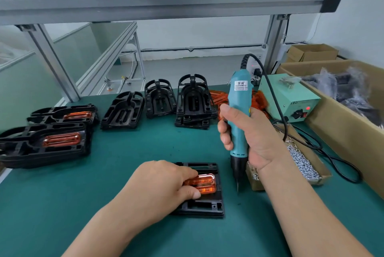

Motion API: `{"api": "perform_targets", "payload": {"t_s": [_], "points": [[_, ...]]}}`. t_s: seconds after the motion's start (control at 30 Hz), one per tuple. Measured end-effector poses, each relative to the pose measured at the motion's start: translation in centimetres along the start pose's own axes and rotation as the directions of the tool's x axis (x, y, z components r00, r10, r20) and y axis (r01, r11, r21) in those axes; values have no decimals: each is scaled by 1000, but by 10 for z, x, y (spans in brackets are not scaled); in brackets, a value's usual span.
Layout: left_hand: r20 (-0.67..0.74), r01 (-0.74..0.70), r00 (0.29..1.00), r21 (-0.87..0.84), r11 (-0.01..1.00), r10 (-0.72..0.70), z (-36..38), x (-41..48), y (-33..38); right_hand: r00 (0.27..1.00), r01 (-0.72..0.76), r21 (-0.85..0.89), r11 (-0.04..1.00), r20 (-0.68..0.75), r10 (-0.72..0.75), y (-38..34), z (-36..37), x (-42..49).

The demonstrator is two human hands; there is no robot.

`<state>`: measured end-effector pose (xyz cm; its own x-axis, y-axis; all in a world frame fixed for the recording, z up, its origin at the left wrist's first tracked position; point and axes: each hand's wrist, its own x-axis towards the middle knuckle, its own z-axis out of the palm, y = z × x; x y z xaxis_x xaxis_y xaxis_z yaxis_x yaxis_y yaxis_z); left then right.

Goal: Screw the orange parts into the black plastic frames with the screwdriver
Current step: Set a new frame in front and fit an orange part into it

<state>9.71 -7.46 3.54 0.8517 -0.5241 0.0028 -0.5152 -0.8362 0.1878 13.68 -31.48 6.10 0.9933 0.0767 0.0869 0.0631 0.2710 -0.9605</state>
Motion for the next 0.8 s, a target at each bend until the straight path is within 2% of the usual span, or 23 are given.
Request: {"api": "perform_targets", "payload": {"t_s": [0.27,0.47,0.7,0.8], "points": [[-37,-42,998,-43,998,40,2,-2,1,1000,13,53,998,-4,-13,1,-2,2],[-56,-42,997,31,999,44,2,-2,2,999,32,92,995,-19,-31,0,-3,2],[-40,-108,992,236,966,121,11,4,6,998,37,155,987,-49,-29,-3,-3,2],[-48,-106,992,195,975,118,11,3,3,998,41,167,985,-45,-34,-4,-2,0]]}}
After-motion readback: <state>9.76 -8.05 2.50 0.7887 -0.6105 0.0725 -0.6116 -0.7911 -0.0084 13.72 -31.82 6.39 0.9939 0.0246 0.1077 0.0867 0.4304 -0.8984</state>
